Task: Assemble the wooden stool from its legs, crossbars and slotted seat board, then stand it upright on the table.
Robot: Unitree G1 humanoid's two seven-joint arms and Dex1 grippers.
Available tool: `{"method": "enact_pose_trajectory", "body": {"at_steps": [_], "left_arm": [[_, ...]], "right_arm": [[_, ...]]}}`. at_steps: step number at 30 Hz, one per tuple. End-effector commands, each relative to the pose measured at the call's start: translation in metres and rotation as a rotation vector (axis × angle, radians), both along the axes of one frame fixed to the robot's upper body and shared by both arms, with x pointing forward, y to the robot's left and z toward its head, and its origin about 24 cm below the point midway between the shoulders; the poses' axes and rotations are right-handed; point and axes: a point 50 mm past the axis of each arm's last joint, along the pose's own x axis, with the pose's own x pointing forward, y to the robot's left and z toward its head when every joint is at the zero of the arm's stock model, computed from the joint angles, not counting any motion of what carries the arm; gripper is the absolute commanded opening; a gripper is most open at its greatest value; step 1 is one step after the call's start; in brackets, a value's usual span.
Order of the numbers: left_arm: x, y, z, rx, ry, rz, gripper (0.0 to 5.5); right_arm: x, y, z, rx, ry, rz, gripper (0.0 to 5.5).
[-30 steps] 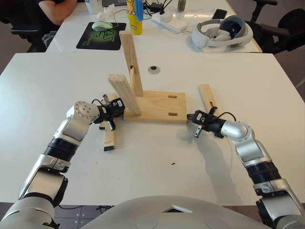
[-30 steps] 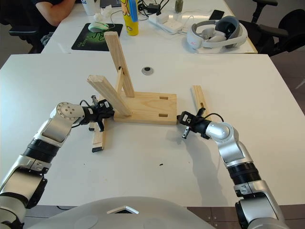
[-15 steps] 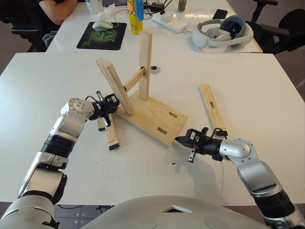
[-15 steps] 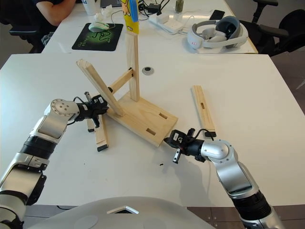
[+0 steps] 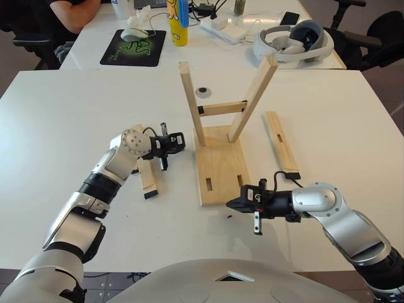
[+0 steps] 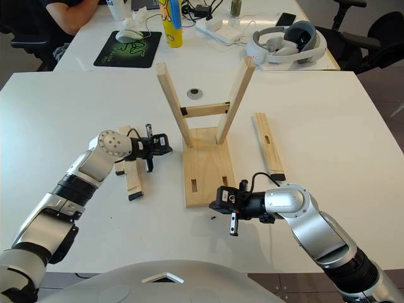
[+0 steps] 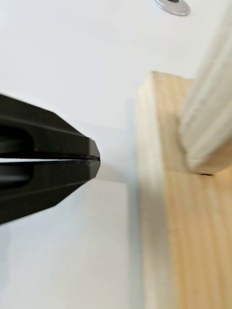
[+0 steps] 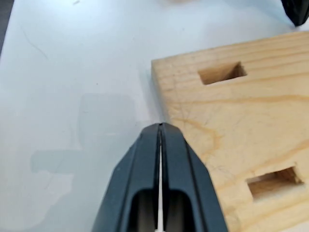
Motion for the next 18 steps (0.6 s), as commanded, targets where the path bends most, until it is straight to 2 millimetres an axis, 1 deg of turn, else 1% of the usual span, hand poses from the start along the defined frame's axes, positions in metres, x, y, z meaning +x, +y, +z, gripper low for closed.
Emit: {"method": "enact_pose_trajectory", "body": {"at_steps": [1, 2, 3, 5, 6, 7, 8, 10, 12, 13, 15, 16, 17, 18], "left_arm": [[0.004, 0.019, 0.002, 0.046, -0.032, 0.057, 0.02], [0.004, 0.021, 0.003, 0.049, -0.045, 0.066, 0.02], [0.003, 0.032, 0.008, 0.056, -0.061, 0.099, 0.02], [0.000, 0.045, 0.014, 0.066, -0.076, 0.133, 0.02], [-0.002, 0.051, 0.023, 0.040, -0.081, 0.159, 0.02], [-0.004, 0.054, 0.030, 0.019, -0.084, 0.173, 0.02], [-0.007, 0.054, 0.038, -0.024, -0.081, 0.183, 0.02], [-0.011, 0.053, 0.047, -0.068, -0.074, 0.190, 0.02], [-0.015, 0.053, 0.054, -0.127, -0.073, 0.220, 0.02], [-0.017, 0.062, 0.057, -0.139, -0.086, 0.267, 0.02], [-0.020, 0.071, 0.060, -0.142, -0.100, 0.324, 0.02], [-0.021, 0.081, 0.060, -0.133, -0.117, 0.372, 0.02], [-0.021, 0.087, 0.060, -0.127, -0.128, 0.401, 0.02], [-0.022, 0.097, 0.057, -0.086, -0.146, 0.436, 0.02]], "right_arm": [[0.003, -0.005, 0.002, -0.014, -0.011, -0.033, 0.00], [0.002, -0.005, 0.002, -0.011, -0.010, -0.035, 0.00], [0.003, -0.004, 0.006, 0.012, -0.013, -0.045, 0.00], [0.004, -0.003, 0.011, 0.038, -0.017, -0.056, 0.00], [0.004, -0.005, 0.015, 0.048, -0.022, -0.069, 0.00], [0.004, -0.007, 0.018, 0.052, -0.025, -0.078, 0.00], [0.004, -0.006, 0.027, 0.100, -0.018, -0.090, 0.00], [0.002, -0.005, 0.038, 0.156, -0.006, -0.097, 0.00], [0.010, -0.005, 0.057, 0.262, -0.025, -0.147, 0.00], [0.019, -0.009, 0.066, 0.326, -0.050, -0.214, 0.00], [0.028, -0.015, 0.075, 0.392, -0.065, -0.292, 0.00], [0.038, -0.026, 0.076, 0.406, -0.119, -0.408, 0.00], [0.044, -0.034, 0.076, 0.408, -0.155, -0.486, 0.00], [0.056, -0.052, 0.069, 0.360, -0.222, -0.629, 0.00]]}}
